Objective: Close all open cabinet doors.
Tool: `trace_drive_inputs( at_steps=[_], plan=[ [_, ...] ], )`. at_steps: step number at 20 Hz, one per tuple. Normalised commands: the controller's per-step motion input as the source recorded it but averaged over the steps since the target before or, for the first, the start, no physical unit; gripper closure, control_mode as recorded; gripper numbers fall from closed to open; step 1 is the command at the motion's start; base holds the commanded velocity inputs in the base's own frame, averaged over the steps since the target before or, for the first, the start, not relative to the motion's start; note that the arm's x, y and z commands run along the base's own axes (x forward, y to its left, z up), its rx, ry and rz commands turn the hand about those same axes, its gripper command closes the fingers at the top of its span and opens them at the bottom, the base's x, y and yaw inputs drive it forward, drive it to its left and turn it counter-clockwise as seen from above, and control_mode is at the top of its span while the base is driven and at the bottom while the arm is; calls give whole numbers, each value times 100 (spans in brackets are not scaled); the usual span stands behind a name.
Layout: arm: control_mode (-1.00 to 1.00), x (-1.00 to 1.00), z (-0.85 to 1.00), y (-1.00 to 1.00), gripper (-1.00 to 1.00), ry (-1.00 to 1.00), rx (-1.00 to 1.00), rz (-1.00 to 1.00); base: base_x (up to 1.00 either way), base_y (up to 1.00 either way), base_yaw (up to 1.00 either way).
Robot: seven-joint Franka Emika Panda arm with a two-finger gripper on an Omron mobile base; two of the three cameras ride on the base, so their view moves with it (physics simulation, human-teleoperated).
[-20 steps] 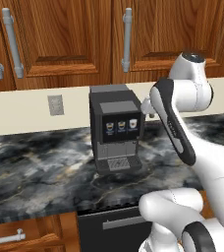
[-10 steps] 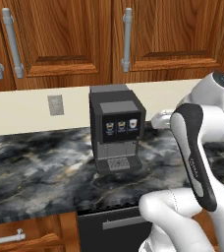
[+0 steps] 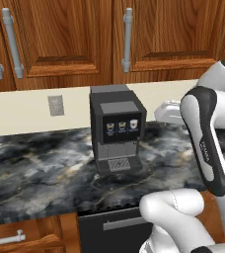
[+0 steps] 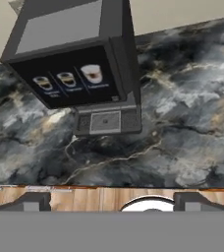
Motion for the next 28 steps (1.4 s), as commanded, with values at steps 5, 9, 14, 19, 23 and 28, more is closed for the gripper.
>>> trace_drive_inputs(
  at_steps=[5, 9, 14, 19, 23, 28],
  plan=[
    [-100, -1, 45, 0, -100, 43, 8, 0, 0, 0, 0],
    [-100, -29, 24, 0, -100, 14, 0, -1, 0, 0, 0],
    [-100, -75, 0, 0, -100, -21, -15, -6, 0, 0, 0],
    [-100, -62, 15, 0, -100, -28, -19, -5, 0, 0, 0],
    [-100, -45, 44, 0, -100, -17, -12, -1, 0, 0, 0],
    [-100, -30, 61, 0, -100, -16, -9, 0, 0, 0, 0]
  ],
)
